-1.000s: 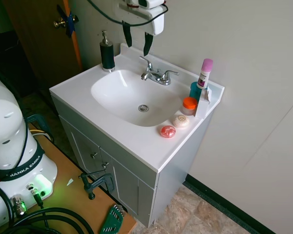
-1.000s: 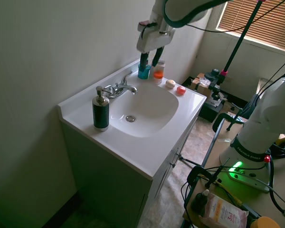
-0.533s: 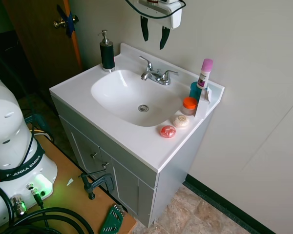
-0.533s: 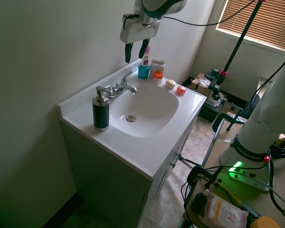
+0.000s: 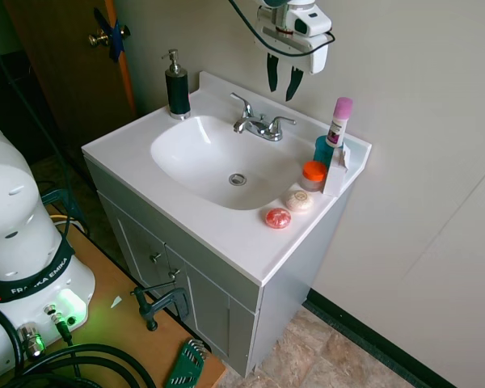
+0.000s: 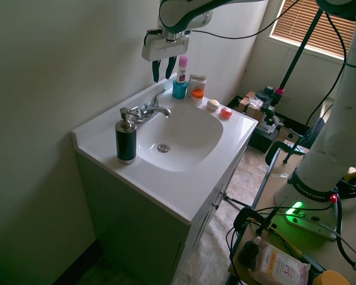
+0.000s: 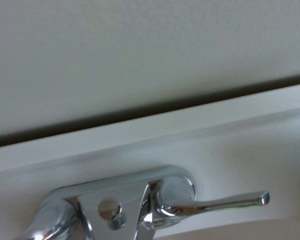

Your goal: Turn on the cold water

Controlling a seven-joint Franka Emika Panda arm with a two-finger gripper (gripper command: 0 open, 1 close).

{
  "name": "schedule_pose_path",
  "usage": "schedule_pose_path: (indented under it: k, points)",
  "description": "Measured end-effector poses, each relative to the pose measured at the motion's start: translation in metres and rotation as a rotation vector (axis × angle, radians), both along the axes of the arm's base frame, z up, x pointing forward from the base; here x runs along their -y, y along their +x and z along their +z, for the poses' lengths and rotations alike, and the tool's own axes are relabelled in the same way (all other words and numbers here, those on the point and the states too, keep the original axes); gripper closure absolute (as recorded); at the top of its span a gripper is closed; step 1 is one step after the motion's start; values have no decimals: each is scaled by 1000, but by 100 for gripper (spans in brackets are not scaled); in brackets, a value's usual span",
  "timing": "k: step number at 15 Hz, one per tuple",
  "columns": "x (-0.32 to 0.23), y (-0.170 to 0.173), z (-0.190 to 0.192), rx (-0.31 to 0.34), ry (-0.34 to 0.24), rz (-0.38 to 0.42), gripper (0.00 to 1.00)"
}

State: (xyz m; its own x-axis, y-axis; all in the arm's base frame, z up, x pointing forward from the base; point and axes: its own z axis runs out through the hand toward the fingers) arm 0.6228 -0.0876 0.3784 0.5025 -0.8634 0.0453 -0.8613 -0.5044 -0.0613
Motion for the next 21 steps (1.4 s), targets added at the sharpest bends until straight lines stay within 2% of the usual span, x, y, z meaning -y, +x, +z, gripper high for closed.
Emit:
schedule_pose_path:
  k: [6,21]
  points:
    - [16,24,-32,-8,-11,-20,100]
    - [31,27,-81,-43,-27,-21,100]
